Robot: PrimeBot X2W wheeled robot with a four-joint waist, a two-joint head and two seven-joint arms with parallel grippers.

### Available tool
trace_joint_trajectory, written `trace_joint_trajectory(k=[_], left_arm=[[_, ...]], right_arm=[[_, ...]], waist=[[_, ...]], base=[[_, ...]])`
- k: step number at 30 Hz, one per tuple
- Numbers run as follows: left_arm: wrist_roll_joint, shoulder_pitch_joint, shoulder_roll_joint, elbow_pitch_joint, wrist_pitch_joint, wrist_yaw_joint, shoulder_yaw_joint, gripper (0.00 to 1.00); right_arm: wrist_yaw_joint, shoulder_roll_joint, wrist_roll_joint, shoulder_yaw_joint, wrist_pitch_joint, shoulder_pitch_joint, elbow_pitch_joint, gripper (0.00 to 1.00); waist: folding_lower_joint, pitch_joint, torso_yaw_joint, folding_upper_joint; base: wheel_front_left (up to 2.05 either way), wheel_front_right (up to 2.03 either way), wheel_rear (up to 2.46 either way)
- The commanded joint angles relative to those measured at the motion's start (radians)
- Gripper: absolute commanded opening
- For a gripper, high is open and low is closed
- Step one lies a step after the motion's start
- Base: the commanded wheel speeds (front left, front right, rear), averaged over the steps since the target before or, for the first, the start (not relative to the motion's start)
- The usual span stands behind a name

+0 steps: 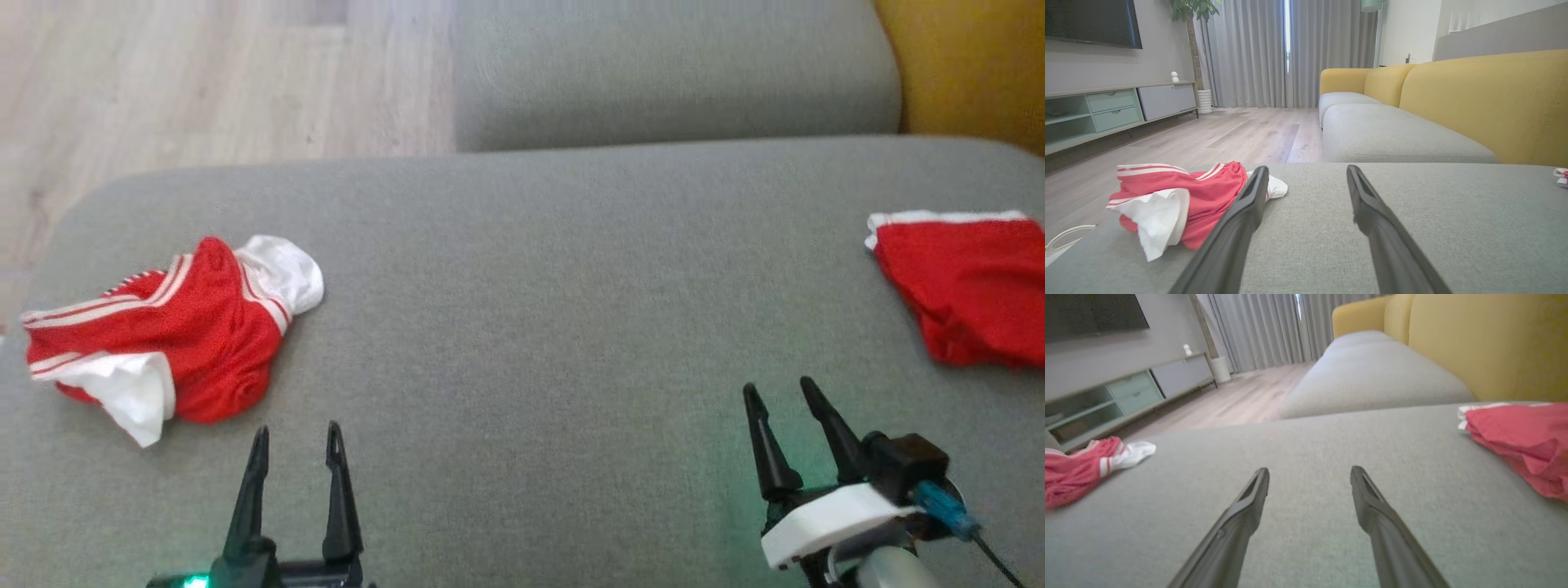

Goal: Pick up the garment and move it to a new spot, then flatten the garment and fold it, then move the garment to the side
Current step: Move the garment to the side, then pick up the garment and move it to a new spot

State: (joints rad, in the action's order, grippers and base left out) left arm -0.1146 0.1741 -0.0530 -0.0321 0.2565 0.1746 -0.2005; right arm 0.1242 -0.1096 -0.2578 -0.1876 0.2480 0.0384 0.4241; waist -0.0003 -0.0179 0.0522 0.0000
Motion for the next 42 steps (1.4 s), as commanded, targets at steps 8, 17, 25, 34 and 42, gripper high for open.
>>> trace_joint_trajectory(k=[8,17,25,34,42], left_arm=[[0.011,0.005,0.003,0.039,0.005,-0.032,0.048,1.00],[-0.006,0.026,0.003,0.056,0.005,-0.071,0.026,1.00],[-0.002,0.031,0.003,0.061,0.005,-0.076,0.029,1.00],[0.017,0.039,0.003,0.060,0.005,-0.075,0.025,1.00],[0.041,0.040,0.002,0.057,0.005,-0.065,0.031,1.00]], right_arm=[[0.007,0.047,0.067,0.074,0.014,-0.112,-0.216,1.00],[0.007,0.058,0.125,0.117,0.014,-0.192,-0.287,1.00],[0.007,0.059,0.122,0.121,0.014,-0.210,-0.290,1.00],[0.007,0.059,0.108,0.119,0.014,-0.222,-0.288,1.00],[0.007,0.059,0.121,0.126,0.014,-0.230,-0.291,1.00]], waist=[[0.0003,-0.074,0.045,0.0000],[0.0003,-0.089,0.057,0.0000],[0.0003,-0.096,0.052,0.0000],[0.0003,-0.105,0.042,0.0000],[0.0003,-0.102,0.048,0.0000]], base=[[0.00,0.00,0.00],[0.00,0.00,0.00],[0.00,0.00,0.00],[0.00,0.00,0.00],[0.00,0.00,0.00]])
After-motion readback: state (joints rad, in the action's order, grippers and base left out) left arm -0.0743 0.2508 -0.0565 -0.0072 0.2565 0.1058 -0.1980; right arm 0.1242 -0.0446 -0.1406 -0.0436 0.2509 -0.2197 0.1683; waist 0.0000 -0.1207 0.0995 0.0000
